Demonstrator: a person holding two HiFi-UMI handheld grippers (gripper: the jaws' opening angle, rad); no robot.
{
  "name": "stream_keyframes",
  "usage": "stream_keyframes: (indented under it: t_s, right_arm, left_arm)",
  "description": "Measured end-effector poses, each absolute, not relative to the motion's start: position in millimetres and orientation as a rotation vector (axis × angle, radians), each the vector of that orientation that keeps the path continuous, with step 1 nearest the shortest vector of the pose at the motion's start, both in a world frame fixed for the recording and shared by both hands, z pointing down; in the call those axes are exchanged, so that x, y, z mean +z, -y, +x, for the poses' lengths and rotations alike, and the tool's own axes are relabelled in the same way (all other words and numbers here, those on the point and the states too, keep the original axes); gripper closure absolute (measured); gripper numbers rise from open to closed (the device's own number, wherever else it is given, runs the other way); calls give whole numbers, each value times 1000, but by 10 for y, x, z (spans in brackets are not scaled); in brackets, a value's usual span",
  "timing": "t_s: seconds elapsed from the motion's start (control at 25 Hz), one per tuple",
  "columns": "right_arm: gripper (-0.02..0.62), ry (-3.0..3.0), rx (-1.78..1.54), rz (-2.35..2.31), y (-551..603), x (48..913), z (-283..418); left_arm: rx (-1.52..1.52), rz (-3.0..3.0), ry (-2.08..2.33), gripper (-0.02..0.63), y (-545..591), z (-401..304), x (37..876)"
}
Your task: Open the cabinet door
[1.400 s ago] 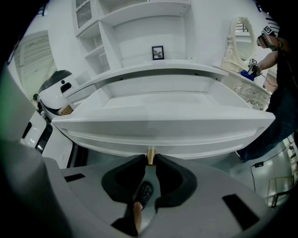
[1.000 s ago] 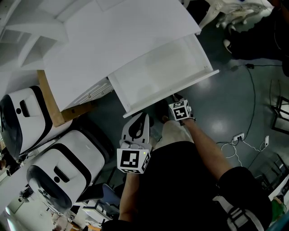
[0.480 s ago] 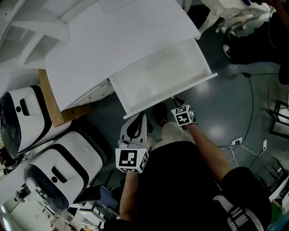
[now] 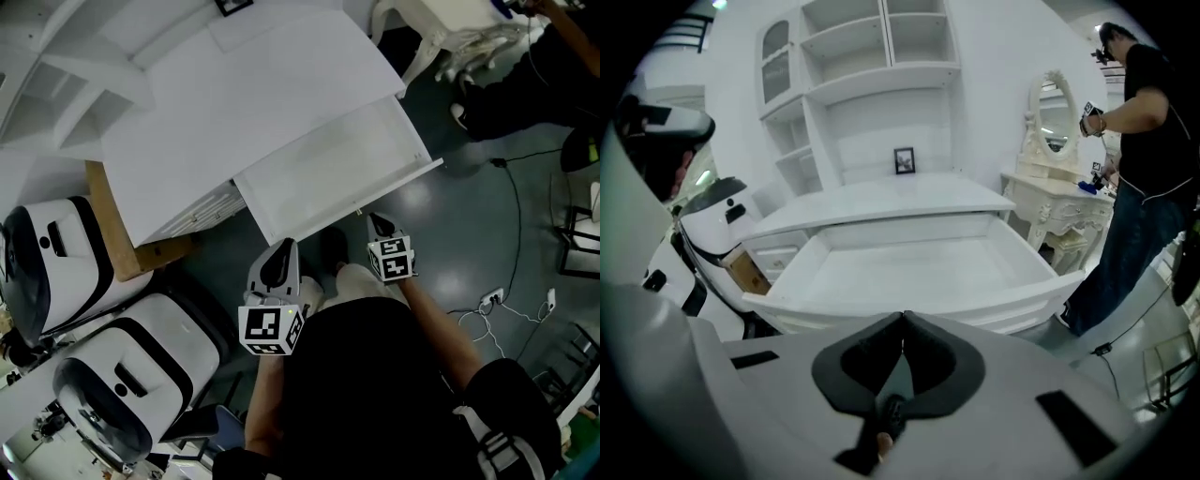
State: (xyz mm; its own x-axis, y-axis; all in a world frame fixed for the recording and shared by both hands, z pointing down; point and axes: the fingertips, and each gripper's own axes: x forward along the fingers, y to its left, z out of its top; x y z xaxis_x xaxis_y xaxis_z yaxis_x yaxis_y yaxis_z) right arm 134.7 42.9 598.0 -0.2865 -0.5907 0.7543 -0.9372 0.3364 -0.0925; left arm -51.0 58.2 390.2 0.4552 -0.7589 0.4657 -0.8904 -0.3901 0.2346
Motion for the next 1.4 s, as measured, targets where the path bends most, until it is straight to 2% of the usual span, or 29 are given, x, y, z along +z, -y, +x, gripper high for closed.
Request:
stream_keyframes:
  t_s: [0.72,1.4]
  right_arm:
    - [578,2316,533,1597,-782,4044,289]
    - [580,2566,505,1449,-1113,3417,-412]
  left_arm:
    - [341,2398,1275,575,-916,-1280,3706]
    - [249,2444,1296,575,-1098,-1626,3487]
